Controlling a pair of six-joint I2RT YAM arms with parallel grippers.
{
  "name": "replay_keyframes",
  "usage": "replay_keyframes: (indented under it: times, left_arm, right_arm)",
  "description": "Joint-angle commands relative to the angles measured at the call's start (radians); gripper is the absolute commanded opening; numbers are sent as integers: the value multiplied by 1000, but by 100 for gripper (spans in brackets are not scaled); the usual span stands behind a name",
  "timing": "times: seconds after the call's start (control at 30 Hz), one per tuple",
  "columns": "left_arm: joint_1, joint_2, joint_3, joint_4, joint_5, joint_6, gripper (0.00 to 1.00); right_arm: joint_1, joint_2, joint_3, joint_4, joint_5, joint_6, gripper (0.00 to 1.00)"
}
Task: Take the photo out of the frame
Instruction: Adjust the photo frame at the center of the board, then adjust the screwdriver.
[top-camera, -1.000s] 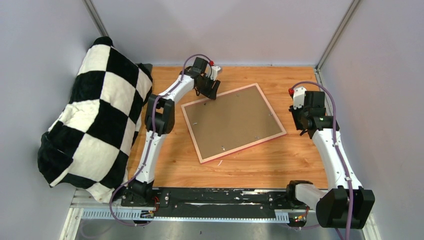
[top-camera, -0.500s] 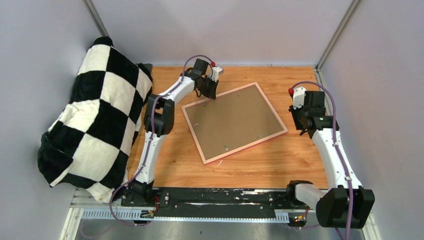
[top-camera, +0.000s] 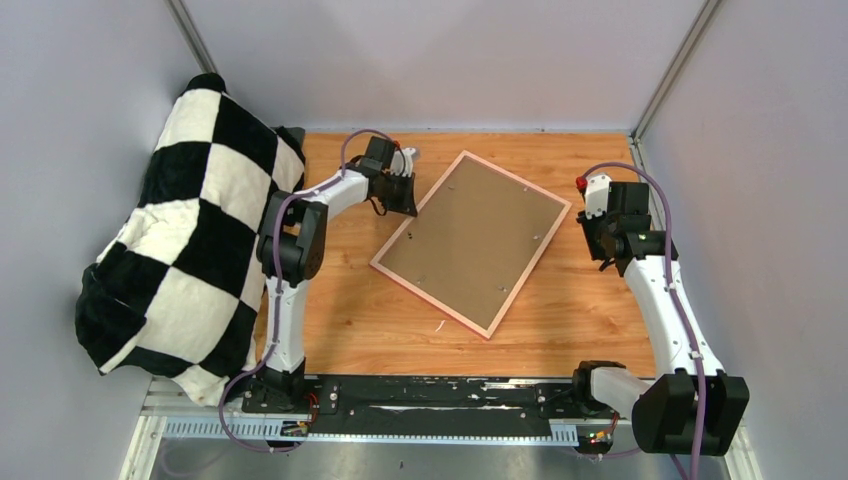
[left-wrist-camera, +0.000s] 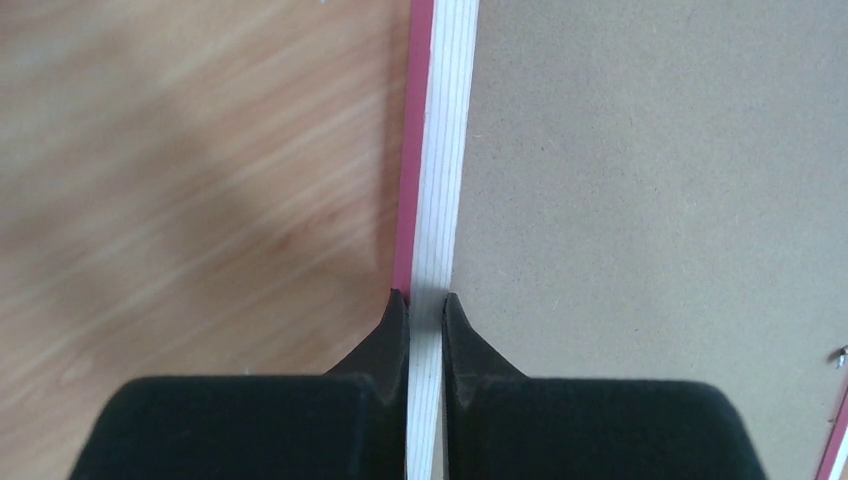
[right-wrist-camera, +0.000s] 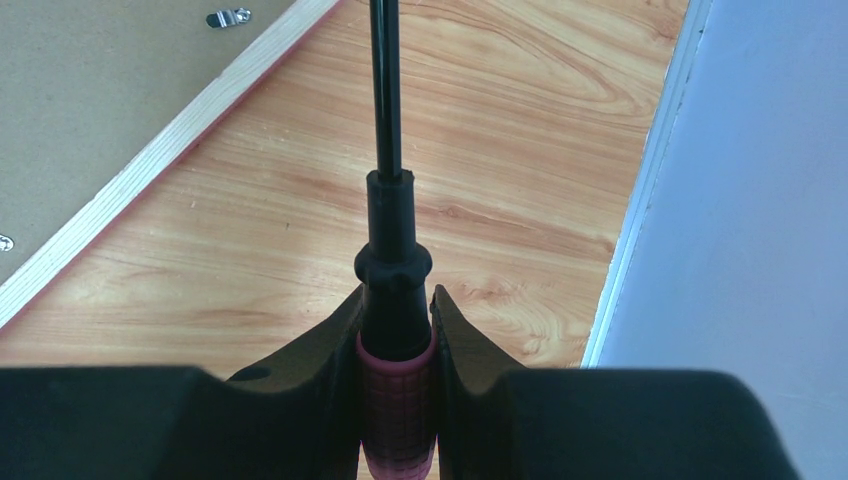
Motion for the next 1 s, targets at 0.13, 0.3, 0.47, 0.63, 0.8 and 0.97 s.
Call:
replay_keyframes:
  times: [0.13,0.3,0.47,0.63,0.8,0.97]
  left_arm:
    - [14,-138,-270,-47,-65,-34,0]
    - [24,-260,-425,31,-87,-62,2]
    - [36,-365,-486,71,-76,-96,24]
    - [39,-449,-441,74,-4,-55,36]
    - [36,-522,-397,196,150,47,50]
    - [16,-546,-346,310,511,129,55]
  right_arm:
    - [-11,21,-12,-17,-73,3,0]
    - [-10,21,1,-46,-176,-20,0]
    - [0,22,16,-103,-342,-62,0]
    - [18,-16,14,-151,-507,-121,0]
    - [93,-35,11,-174,-580,-171,0]
    - [193,-12,46,-268,-706,-242,0]
